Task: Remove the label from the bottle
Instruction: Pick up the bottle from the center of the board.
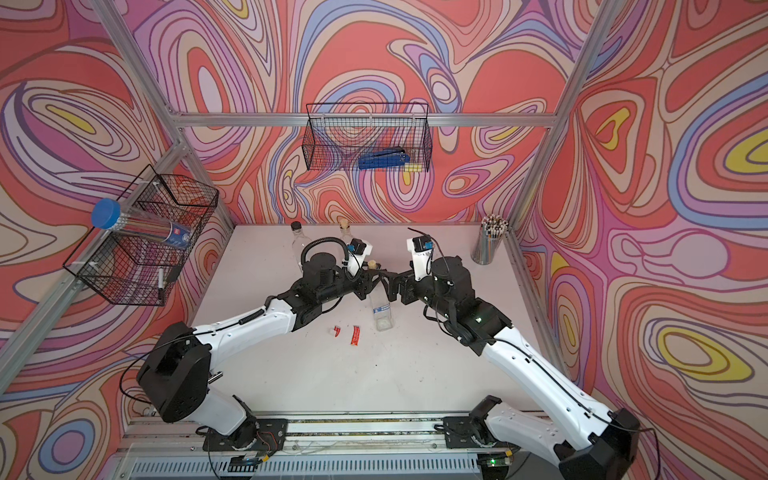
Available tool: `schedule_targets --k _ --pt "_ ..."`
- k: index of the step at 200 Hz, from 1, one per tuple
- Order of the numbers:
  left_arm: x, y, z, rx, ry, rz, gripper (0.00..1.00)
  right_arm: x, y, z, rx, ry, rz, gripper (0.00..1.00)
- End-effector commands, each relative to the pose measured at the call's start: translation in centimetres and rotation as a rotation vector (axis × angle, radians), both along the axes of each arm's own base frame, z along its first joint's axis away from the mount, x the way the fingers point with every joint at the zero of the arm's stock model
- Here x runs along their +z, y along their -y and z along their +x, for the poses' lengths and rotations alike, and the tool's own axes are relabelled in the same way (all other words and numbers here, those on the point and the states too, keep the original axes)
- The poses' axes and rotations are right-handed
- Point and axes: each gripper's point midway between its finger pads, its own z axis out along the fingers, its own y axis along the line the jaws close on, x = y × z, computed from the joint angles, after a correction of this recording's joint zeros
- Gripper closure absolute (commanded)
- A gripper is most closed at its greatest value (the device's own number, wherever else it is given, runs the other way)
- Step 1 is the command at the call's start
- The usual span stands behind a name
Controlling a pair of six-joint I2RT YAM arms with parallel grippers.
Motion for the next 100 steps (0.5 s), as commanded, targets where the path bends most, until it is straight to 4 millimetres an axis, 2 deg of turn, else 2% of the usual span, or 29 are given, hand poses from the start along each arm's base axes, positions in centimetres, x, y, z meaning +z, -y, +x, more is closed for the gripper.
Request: schedule_targets --k 1,44,100 --pt "1.6 -1.7 0.6 0.112 -0.009 -0.037 1.00 -2.4 0.2 0.3 -0.029 -0.070 -0.029 0.02" --pt "0.4 -3.9 0.9 0.247 -0.122 -0.014 1.00 -5.1 0.4 0.6 -0.059 -0.130 -0.052 0.02" --pt "-0.7 -4.2 0.8 0.278 -0.183 -0.029 1.00 -8.7 0.3 0.8 -0.064 -0.239 -0.127 0.02"
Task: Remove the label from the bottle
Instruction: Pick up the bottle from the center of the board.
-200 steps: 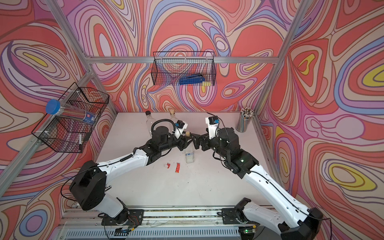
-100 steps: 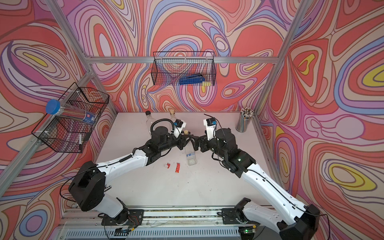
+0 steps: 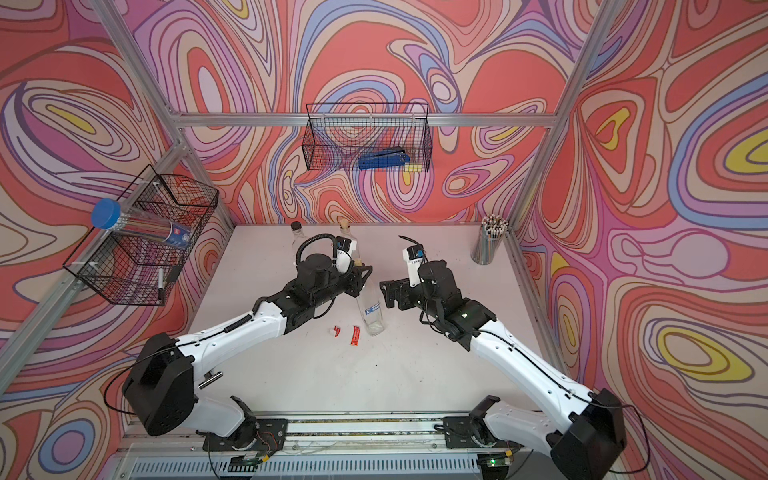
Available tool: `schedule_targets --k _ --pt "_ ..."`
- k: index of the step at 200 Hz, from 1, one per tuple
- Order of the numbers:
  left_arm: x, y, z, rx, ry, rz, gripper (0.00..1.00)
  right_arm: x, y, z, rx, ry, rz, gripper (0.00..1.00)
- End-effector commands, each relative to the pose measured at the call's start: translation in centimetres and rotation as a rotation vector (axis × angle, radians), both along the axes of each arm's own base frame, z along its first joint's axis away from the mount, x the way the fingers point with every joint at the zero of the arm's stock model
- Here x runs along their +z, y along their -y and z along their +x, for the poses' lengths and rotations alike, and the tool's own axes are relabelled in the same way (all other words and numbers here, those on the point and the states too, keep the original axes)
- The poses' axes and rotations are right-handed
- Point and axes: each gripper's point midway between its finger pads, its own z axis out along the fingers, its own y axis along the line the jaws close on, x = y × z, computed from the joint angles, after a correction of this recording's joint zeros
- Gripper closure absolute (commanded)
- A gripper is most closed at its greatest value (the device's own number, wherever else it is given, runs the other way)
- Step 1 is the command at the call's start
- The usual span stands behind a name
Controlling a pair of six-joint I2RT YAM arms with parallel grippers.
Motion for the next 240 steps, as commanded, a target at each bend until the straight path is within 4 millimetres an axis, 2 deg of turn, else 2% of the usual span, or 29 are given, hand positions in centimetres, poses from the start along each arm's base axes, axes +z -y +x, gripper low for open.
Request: schedule_targets --k 1,67,95,114,151,188,240 --pt "0.1 -0.5 -0.2 0.038 -0.031 -0.032 1.00 -1.8 0.1 -0.2 -0.004 -0.064 -0.038 0.02" --pt "-0.7 0.1 -0.1 0.042 -0.077 -0.062 1.00 -6.1 0.0 -1.1 0.016 -0.137 -0.056 0.03" --pt "-1.2 0.2 0.1 0.055 -0.097 -0.055 1.00 -7.6 -0.3 -1.3 0.029 -0.165 -0.063 0.16" --pt "-1.4 0.1 0.3 0.075 -0.105 -0.054 1.00 -8.5 -0.3 -1.4 0.031 -0.179 -0.072 0.31" --pt "-1.3 0.0 0.7 0.117 -0.137 -0.052 1.00 -10.0 -1.1 -1.9 0.062 -0.206 -0.077 0.46" --pt "-1.8 -0.6 1.1 0.183 -0.189 -0.055 1.00 -10.6 -2.2 -2.5 0.093 -0.205 -0.077 0.47" --pt "-3.9 -1.0 1.8 0.289 -0.324 -0.015 1.00 -8.2 -3.3 -3.7 0.134 -0.133 -0.055 0.45"
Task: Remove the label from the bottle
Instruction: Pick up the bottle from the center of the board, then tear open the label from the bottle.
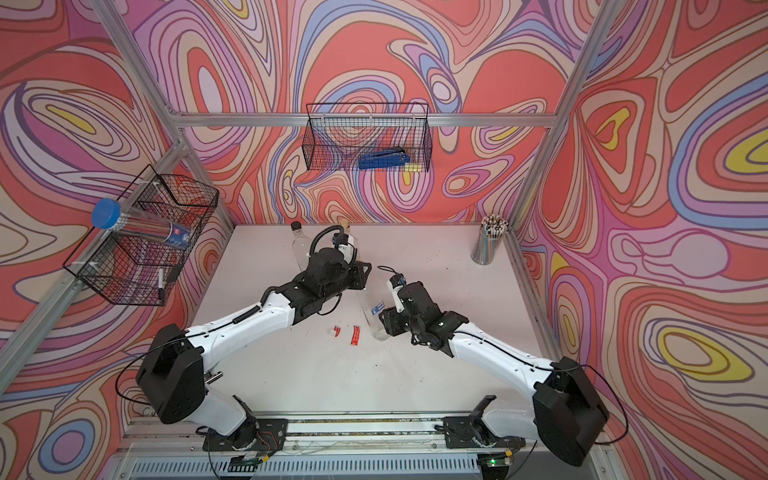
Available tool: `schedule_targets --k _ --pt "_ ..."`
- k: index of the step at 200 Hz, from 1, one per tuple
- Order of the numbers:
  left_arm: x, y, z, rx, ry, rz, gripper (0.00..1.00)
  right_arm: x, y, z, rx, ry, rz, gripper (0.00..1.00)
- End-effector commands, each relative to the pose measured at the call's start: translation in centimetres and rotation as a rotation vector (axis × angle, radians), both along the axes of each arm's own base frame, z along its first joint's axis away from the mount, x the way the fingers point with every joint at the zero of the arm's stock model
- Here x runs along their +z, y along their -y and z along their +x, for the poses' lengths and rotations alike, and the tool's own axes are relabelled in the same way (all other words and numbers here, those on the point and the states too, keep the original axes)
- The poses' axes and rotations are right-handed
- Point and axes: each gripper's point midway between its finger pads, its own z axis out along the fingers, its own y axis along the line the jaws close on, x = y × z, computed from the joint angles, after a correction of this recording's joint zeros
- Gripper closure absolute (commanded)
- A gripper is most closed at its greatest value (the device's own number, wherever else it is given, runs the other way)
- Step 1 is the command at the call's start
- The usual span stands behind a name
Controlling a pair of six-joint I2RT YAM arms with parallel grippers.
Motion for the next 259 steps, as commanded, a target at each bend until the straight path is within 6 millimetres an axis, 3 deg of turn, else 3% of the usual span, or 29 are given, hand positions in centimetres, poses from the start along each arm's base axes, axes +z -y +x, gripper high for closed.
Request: schedule_targets --k 1,71,131,259 --pt "-2.0 -0.8 -0.2 0.072 -0.095 0.037 1.00 1.7 -0.5 -0.3 0.016 0.051 0.027 0.45" --pt "-2.6 -1.4 0.1 0.151 -0.140 0.079 1.00 2.4 -2.5 -0.7 0.011 0.119 -0.079 0.55" --pt "-2.4 -1.7 0.1 0.166 -0.143 0.082 1.00 2.0 -3.0 0.4 -0.028 0.149 -0.148 0.59" --pt "-2.6 -1.7 0.0 0.165 -0.148 0.073 1.00 0.9 -3.9 0.5 -0.016 0.139 -0.154 0.69"
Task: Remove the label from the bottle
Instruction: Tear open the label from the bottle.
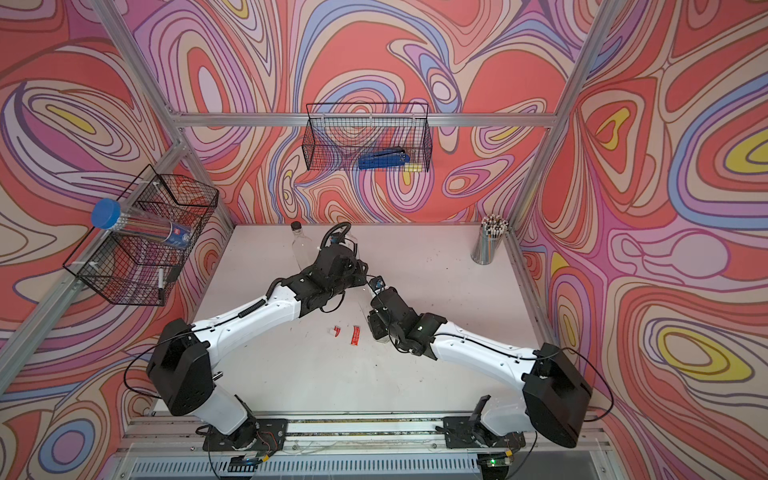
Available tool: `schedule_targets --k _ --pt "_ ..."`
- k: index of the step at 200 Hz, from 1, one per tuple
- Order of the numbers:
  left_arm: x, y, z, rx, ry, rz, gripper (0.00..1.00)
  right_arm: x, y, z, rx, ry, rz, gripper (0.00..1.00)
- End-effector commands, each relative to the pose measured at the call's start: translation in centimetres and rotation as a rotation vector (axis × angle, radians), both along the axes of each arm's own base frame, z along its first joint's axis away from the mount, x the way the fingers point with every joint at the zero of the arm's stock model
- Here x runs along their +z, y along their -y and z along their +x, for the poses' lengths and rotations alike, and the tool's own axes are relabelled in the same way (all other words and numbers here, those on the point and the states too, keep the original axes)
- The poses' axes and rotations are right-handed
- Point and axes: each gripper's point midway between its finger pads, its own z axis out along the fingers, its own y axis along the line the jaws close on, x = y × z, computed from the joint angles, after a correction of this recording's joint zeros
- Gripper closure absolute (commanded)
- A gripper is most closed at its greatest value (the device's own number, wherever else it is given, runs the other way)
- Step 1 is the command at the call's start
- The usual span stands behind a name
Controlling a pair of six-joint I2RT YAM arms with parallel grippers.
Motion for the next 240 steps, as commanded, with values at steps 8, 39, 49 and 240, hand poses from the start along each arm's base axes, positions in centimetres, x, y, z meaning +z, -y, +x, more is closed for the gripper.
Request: schedule_targets --k 8,39,49,240 --pt "-1.5 -0.6 -0.3 0.018 -0.041 0.052 1.00 0.6 -0.6 0.4 -0.005 0.021 0.010 0.71" --pt "-1.5 -0.6 -0.3 0.015 -0.041 0.048 1.00 0.5 -0.6 0.6 -0.009 0.026 0.005 0.75" --pt "-1.5 -0.5 -0.4 0.013 -0.041 0.047 1.00 0.5 -0.6 0.6 -0.009 0.026 0.005 0.76" --pt "-1.8 -0.7 -1.3 -0.027 -0.038 0.053 1.00 0.2 0.7 1.1 -0.056 0.056 -0.046 1.00"
